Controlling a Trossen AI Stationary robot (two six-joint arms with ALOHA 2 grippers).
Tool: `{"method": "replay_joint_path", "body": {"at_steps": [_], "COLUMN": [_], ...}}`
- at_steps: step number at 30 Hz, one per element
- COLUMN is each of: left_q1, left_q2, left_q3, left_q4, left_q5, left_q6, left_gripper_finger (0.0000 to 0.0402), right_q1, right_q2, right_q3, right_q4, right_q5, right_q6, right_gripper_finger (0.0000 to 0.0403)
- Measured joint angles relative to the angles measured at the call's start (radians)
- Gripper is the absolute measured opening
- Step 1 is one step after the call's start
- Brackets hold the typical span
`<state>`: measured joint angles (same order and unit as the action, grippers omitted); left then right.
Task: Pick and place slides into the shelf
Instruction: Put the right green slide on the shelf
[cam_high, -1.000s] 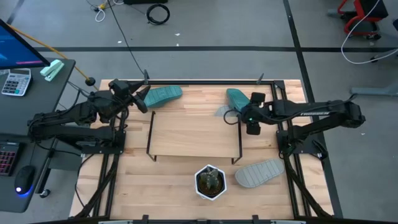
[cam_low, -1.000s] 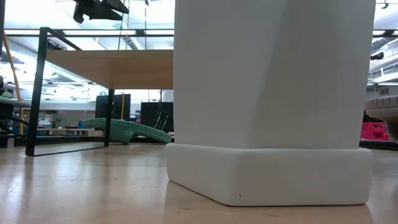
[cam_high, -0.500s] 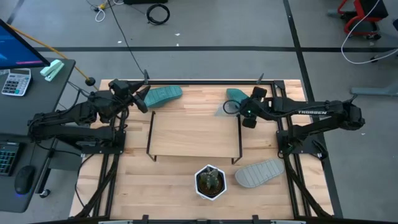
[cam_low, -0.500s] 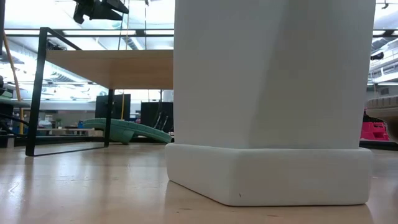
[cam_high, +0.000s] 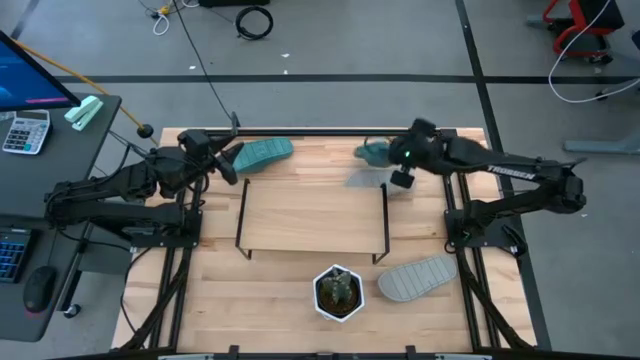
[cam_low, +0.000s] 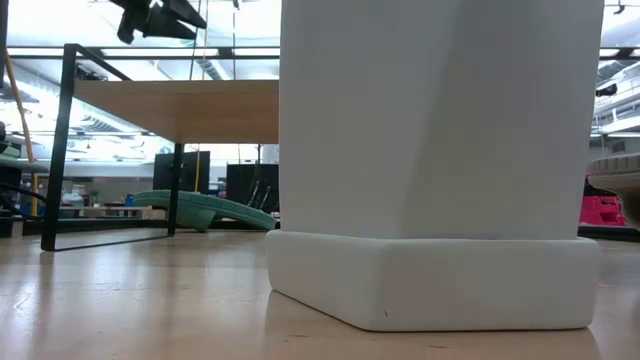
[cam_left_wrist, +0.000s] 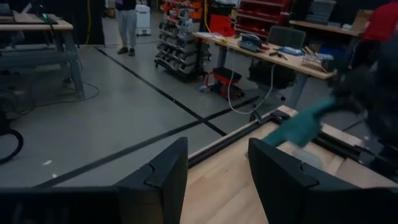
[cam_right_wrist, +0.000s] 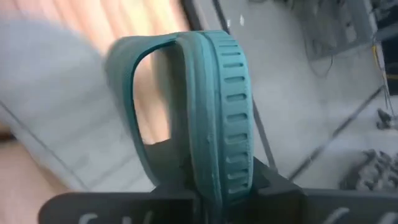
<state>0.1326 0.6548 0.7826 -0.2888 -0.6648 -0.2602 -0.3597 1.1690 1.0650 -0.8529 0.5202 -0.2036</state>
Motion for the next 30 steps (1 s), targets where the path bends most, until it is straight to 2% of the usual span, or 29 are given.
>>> {"method": "replay_joint_path", "body": {"at_steps": [4,6,15,22,25,28,30], "left_q1": [0.0,0.0,0.0,0.0,0.0,0.0,0.0], "left_q2": [0.0,0.0,0.0,0.0,0.0,0.0,0.001], "left_q3": [0.0,0.0,0.0,0.0,0.0,0.0,0.0], "left_q4": [0.001,0.001,0.005,0.052,0.055,0.055,0.054], "left_q5": [0.007,0.007,0.022,0.186,0.261,0.324,0.356], "left_q6": [-0.01,-0.01,-0.01,-0.006,-0.007,-0.017,-0.027], "left_gripper_finger": [0.0174,0.0172,0.017,0.0169,0.017,0.0168,0.0167], "right_q1": [-0.034,-0.055,-0.192,-0.196,-0.193,-0.192,-0.195], "right_q2": [0.0,-0.002,0.072,0.254,0.351,0.445,0.498], "right_q3": [0.201,0.307,0.725,1.008,1.11,1.176,1.186], "right_q4": [-0.03,-0.038,-0.147,-0.43,-0.573,-0.705,-0.725], "right_q5": [-0.061,-0.133,-0.728,-1.131,-1.191,-1.188,-1.173], "right_q6": [0.009,0.039,0.322,0.39,0.343,0.258,0.214], "right_gripper_finger": [0.0039,0.0039,0.0039,0.0039,0.0039,0.0039,0.0039]}}
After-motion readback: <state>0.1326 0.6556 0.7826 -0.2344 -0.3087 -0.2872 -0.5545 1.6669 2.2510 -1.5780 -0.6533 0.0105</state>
